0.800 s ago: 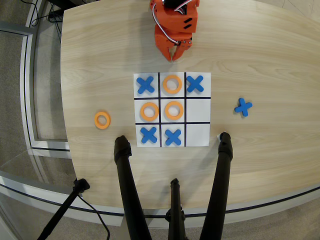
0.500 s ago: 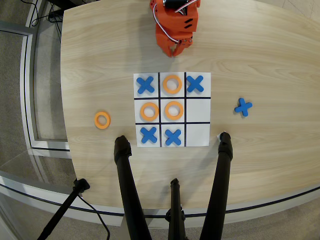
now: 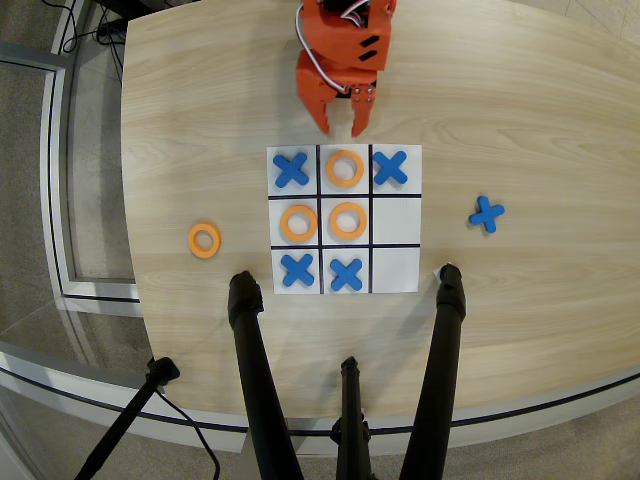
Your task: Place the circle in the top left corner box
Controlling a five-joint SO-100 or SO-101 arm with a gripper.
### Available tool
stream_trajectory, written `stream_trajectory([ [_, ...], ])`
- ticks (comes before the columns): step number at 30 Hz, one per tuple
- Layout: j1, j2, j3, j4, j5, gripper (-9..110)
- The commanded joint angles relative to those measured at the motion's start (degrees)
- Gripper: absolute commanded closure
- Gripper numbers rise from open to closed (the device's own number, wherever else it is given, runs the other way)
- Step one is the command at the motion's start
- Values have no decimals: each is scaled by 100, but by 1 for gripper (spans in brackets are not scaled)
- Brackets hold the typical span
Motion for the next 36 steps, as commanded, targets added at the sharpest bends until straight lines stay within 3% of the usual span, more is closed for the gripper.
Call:
stream_trajectory([
  [1, 404, -932, -782, -861, 53, 88],
  [9, 1248, -3560, -2443, -2602, 18, 88],
  [21, 2013, -7233, -4939, -3472, -202, 88],
  [36, 2470, -10239, -7277, -3560, -457, 88],
])
